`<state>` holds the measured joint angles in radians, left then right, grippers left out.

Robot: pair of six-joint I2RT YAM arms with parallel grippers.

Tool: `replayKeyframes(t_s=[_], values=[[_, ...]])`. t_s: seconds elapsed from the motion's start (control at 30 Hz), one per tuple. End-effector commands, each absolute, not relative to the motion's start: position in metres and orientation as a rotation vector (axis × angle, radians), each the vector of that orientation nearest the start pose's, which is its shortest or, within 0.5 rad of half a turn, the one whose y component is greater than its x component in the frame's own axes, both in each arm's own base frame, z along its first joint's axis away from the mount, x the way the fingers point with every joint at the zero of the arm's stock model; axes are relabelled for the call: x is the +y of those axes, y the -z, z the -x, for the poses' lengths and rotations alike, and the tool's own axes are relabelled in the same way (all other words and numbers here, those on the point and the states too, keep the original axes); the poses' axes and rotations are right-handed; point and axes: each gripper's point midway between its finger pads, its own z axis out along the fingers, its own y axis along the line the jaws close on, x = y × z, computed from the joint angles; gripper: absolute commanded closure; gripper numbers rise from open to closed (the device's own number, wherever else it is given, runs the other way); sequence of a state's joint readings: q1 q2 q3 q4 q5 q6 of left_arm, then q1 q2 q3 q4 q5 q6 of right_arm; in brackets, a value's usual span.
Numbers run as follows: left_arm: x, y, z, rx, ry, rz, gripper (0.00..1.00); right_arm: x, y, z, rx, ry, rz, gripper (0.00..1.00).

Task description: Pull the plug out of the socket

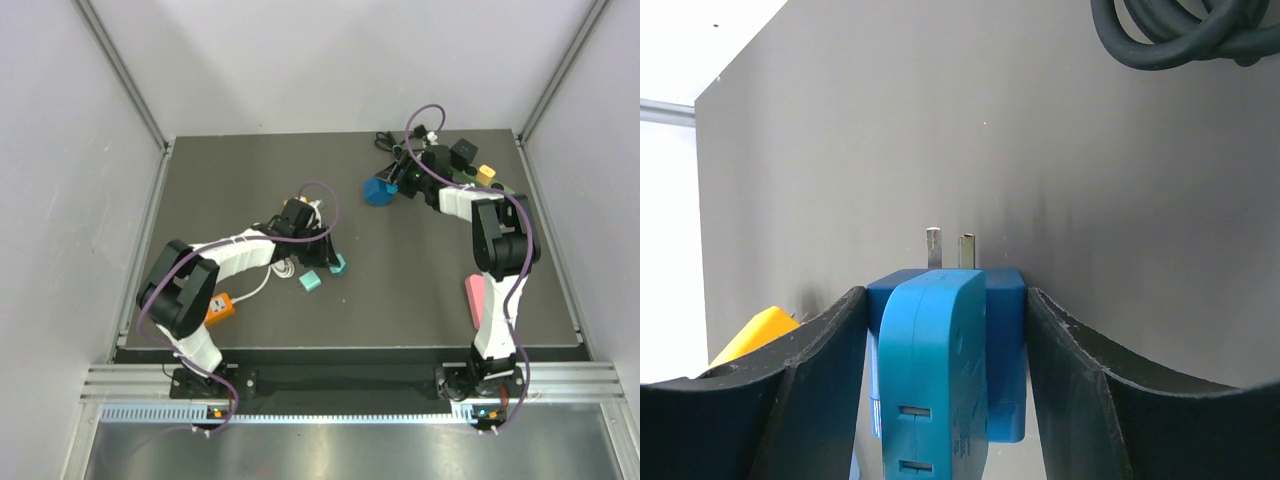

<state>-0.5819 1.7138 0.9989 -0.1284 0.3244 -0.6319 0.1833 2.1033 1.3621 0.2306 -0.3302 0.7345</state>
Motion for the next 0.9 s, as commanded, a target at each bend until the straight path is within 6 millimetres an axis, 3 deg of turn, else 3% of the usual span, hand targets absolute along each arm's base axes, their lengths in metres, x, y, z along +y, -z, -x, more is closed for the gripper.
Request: replayKeyframes(t_s=[0.0,0.03,0.13,0.17,0.27,0.43,0.5,0.6,0.63,0.7,0.87], values=[[-0.278,-0.076,-0.290,2.578,0.870,-0.088,0.88,0.183,-0.073,-0.538,2.165,-0.823,-0.358,1.00],[-0.275,-0.075,-0.289,2.576,0.854,-0.086,0.73,0.185,-0.072,-0.537,2.169,-0.826,-0.355,1.00],[-0.275,-0.081,-0.295,2.548,0.840,-0.085,0.54,0.187,-0.074,-0.537,2.166,-0.830,-0.349,1.00],[-0.275,-0.083,-0.296,2.541,0.840,-0.094,0.27,0.188,-0.073,-0.536,2.169,-0.835,-0.344,1.00],[-0.280,-0.093,-0.307,2.504,0.840,-0.114,0.13,0.191,-0.074,-0.535,2.167,-0.850,-0.334,1.00],[-0.288,-0.117,-0.336,2.399,0.858,-0.123,0.09,0.197,-0.077,-0.532,2.158,-0.903,-0.324,1.00],[-0.294,-0.129,-0.359,2.335,0.863,-0.123,0.06,0.202,-0.077,-0.530,2.161,-0.922,-0.304,1.00],[-0.304,-0.121,-0.375,2.357,0.846,-0.134,0.06,0.207,-0.079,-0.527,2.150,-0.965,-0.279,0.99],[-0.310,-0.131,-0.385,2.331,0.857,-0.135,0.06,0.207,-0.080,-0.526,2.146,-0.973,-0.281,0.98],[-0.317,-0.132,-0.393,2.306,0.879,-0.129,0.07,0.211,-0.082,-0.525,2.146,-1.003,-0.268,0.95],[-0.317,-0.129,-0.411,2.277,0.884,-0.055,0.07,0.216,-0.082,-0.520,2.141,-1.053,-0.254,0.83]])
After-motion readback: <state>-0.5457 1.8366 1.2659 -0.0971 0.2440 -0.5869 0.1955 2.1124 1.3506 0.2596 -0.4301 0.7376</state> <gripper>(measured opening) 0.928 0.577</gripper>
